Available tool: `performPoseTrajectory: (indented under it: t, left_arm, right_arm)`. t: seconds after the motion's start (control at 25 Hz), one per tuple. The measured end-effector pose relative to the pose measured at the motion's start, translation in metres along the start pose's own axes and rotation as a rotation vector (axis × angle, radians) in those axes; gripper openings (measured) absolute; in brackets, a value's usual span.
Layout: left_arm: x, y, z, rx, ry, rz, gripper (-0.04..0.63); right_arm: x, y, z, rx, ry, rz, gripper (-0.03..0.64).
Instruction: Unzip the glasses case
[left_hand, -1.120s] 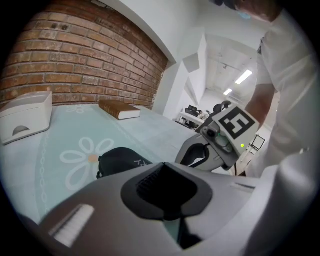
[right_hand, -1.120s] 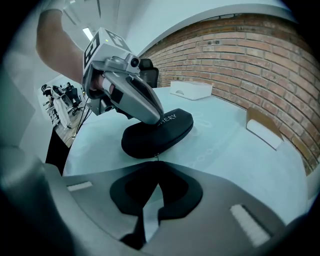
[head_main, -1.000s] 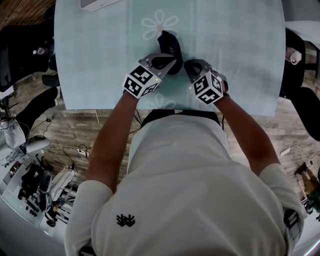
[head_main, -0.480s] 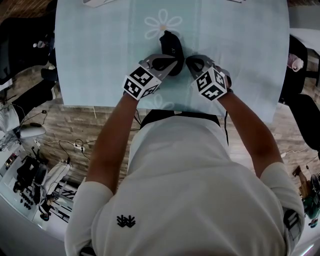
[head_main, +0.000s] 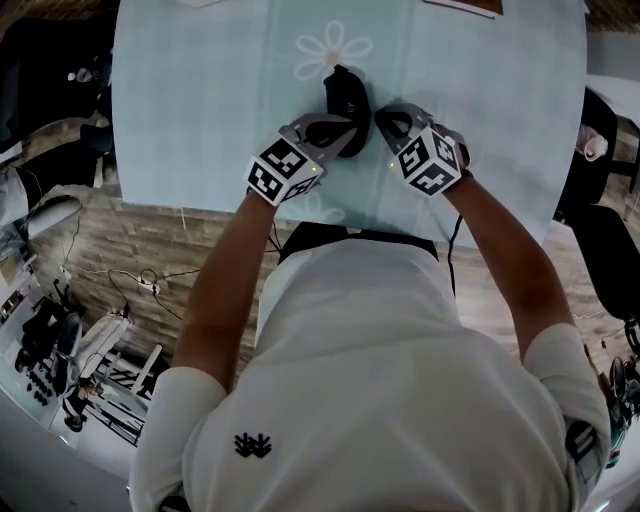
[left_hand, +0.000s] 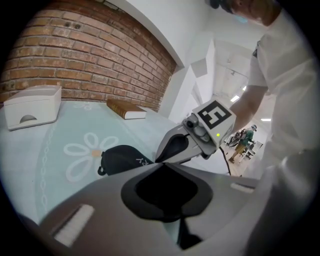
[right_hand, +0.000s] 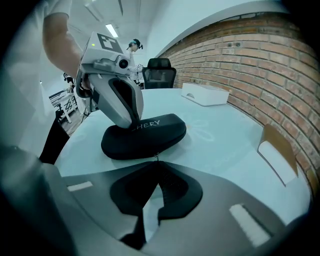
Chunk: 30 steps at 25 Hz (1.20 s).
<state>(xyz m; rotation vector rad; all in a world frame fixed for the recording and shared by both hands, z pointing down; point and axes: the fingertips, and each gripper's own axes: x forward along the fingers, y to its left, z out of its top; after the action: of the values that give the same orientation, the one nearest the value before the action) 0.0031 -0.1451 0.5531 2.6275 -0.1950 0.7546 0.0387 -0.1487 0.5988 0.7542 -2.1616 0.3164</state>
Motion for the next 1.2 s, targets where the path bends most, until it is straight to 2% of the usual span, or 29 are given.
performPoseTrajectory:
  t: [0.6,1.2]
  left_arm:
    - [-0.001,0.000,0.002,-0.032,-0.016,0.019,0.054]
    - [-0.003,0.002,-0.001,-0.073,-0.032,0.020,0.054]
  right_arm:
    - [0.011,-0.031,0.013,-0.132,0.003,0.098,0.002]
    - [0.031,-0.055,0.032,-0.331,0.015,0.208,0.002]
